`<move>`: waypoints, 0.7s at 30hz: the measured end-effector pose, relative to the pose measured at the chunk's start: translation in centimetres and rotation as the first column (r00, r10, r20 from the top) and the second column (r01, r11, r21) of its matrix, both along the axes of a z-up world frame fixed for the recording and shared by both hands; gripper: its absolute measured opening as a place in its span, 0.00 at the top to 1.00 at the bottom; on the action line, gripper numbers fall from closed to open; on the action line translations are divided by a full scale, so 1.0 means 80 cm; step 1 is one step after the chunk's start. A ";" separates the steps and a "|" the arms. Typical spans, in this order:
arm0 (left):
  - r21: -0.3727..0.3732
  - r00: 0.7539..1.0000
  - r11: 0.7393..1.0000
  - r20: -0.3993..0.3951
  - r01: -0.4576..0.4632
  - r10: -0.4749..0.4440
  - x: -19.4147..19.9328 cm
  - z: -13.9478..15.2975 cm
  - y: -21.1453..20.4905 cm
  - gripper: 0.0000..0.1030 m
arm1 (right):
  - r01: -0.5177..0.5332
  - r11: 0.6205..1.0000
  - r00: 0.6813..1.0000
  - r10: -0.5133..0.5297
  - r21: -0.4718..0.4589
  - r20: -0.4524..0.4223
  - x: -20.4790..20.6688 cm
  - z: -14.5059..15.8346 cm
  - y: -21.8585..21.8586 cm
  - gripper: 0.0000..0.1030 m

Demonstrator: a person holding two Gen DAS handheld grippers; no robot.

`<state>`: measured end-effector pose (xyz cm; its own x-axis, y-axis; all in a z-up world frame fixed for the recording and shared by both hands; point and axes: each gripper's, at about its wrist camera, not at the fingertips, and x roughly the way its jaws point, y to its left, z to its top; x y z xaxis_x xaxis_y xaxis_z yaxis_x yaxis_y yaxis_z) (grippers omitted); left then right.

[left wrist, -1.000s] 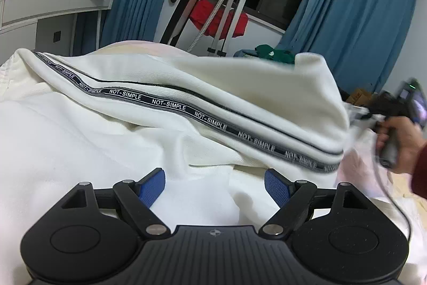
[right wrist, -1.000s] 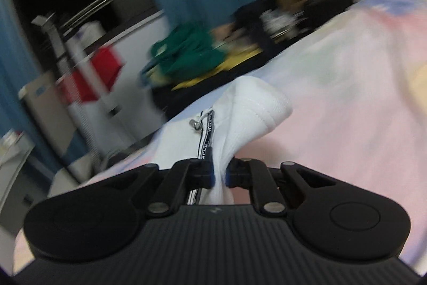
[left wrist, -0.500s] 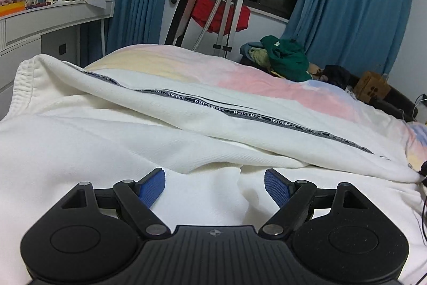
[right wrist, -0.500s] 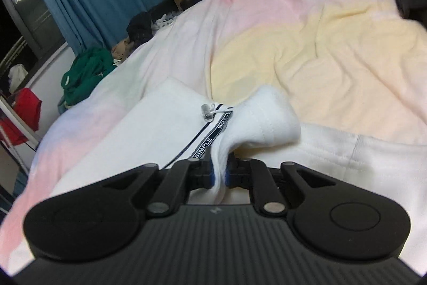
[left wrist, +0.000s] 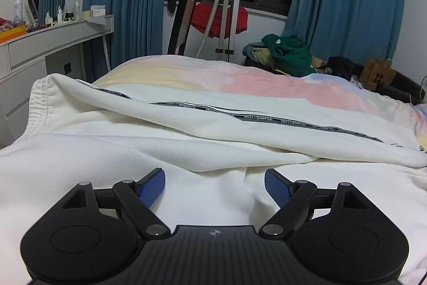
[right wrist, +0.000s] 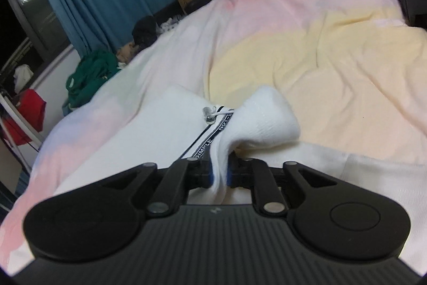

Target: Fold clothes

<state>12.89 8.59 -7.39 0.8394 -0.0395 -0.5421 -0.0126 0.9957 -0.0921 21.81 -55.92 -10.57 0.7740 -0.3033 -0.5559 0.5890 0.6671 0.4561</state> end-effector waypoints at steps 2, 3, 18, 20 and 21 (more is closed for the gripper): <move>-0.010 1.000 1.000 0.002 0.002 -0.002 -0.001 0.004 0.000 0.19 | -0.010 1.000 1.000 0.009 -0.007 -0.025 -0.008 0.010 0.009 0.74; -0.009 1.000 1.000 0.008 0.006 -0.006 -0.002 0.006 0.000 0.19 | -0.012 1.000 0.999 0.012 -0.018 -0.032 -0.013 0.018 0.014 0.71; 0.044 0.997 0.997 -0.026 0.071 -0.069 -0.043 0.035 -0.009 0.07 | -0.302 0.937 0.953 0.297 -0.175 -0.055 -0.118 0.136 0.141 0.21; 0.015 0.996 0.997 -0.054 0.072 -0.071 -0.053 0.039 -0.004 0.04 | -0.366 0.907 0.930 0.364 -0.207 -0.052 -0.132 0.147 0.162 0.21; 0.001 0.995 0.997 -0.068 0.073 -0.072 -0.058 0.042 -0.002 0.04 | -0.388 0.895 0.920 0.390 -0.220 -0.039 -0.139 0.153 0.170 0.21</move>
